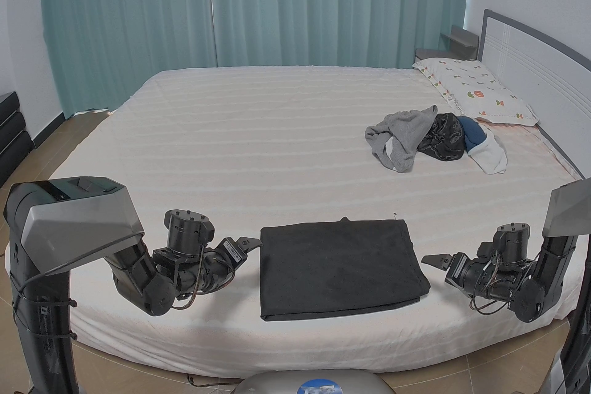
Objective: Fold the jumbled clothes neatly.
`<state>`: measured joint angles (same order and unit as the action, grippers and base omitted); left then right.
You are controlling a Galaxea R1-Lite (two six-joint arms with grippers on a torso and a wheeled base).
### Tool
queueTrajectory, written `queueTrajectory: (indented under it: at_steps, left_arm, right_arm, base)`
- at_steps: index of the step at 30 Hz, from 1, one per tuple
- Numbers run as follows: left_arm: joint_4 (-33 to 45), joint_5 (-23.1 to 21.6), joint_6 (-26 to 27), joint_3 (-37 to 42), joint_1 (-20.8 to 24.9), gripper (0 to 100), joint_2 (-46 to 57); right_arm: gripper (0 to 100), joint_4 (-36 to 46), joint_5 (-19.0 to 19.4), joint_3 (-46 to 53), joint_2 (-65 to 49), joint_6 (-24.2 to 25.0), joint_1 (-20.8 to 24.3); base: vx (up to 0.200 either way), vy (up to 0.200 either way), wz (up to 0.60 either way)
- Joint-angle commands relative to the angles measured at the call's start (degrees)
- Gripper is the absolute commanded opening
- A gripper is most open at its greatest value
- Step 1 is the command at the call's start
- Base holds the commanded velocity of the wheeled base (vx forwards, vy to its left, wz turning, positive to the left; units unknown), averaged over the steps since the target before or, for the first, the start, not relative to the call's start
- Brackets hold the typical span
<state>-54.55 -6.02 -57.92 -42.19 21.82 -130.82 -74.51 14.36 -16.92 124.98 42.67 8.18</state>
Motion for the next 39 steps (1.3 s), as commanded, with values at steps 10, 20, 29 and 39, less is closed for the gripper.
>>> queueTrajectory:
  at_steps: [10, 20, 29, 39]
  left_arm:
    - [0.1, 0.0, -0.1, -1.8, -0.1, 100, 0.2]
    - [0.6, 0.0, 1.0, 0.0, -2.7, 100, 2.7]
    - [-0.1, -0.6, 8.8, 3.1, -4.4, 100, 1.4]
    - [-4.4, -0.9, 9.9, 1.1, -4.1, 100, -2.6]
  right_arm:
    - [100, -0.3, 0.1, -2.1, 1.5, 0.8, -0.1]
    - [100, -0.3, 0.1, -2.3, 1.4, 2.7, -0.1]
    - [100, -0.2, 0.1, -2.2, 1.6, 2.7, 0.3]
    - [100, -0.3, 0.1, -2.4, 3.0, 2.7, 0.8]
  base:
    - [0.0, -0.2, 0.0]
    - [0.0, -0.08, 0.0]
    - [0.0, 0.0, 0.0]
    - [0.0, 0.0, 0.0]
